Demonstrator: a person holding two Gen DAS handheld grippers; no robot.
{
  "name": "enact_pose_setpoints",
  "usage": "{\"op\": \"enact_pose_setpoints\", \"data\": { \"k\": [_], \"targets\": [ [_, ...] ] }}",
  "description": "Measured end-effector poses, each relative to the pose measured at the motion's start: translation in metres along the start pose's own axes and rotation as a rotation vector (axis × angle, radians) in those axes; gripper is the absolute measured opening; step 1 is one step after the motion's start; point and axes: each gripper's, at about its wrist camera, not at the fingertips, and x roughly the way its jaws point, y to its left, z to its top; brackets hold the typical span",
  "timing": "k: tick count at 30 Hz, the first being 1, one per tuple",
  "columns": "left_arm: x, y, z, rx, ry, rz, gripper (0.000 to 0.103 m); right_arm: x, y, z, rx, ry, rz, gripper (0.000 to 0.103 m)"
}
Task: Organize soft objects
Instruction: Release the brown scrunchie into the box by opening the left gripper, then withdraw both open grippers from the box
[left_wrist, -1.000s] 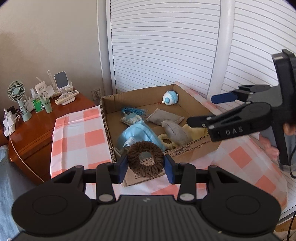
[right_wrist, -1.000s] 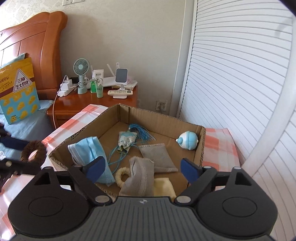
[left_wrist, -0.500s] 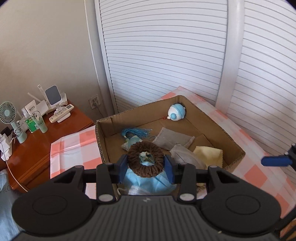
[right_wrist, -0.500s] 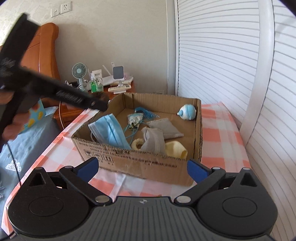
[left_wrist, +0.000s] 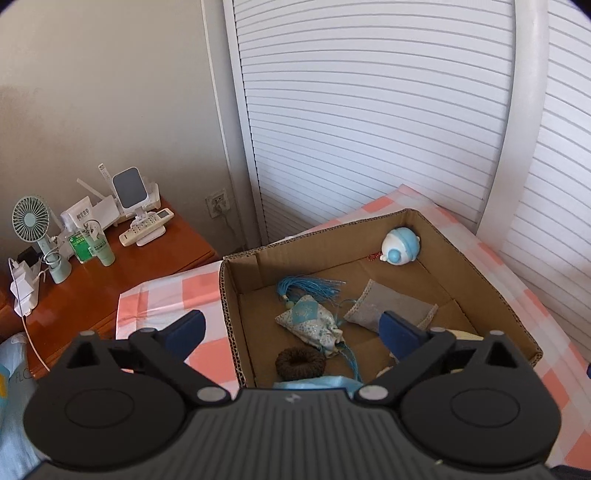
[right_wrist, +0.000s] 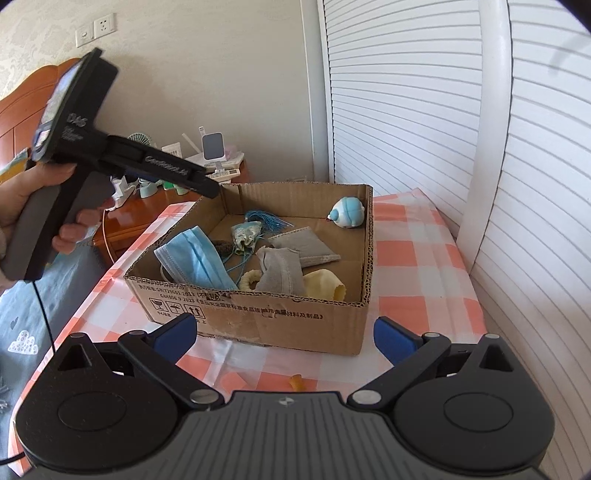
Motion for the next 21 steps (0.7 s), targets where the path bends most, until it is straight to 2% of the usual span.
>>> {"op": "enact_pose_setpoints", "data": {
  "k": [14, 21],
  "targets": [
    [-0.062, -0.020, -0.032, -0.003, -0.004, 0.015, 0.100, -0.018, 0.005, -0.004, 0.014, -0.019, 0.008, 0.103],
    [-0.100, -0.028, -0.051, -0.055, -0.021, 0.014, 0.101, -0.029, 0.002, -0.012, 0.035, -0.028, 0.010, 0.103]
  ]
}}
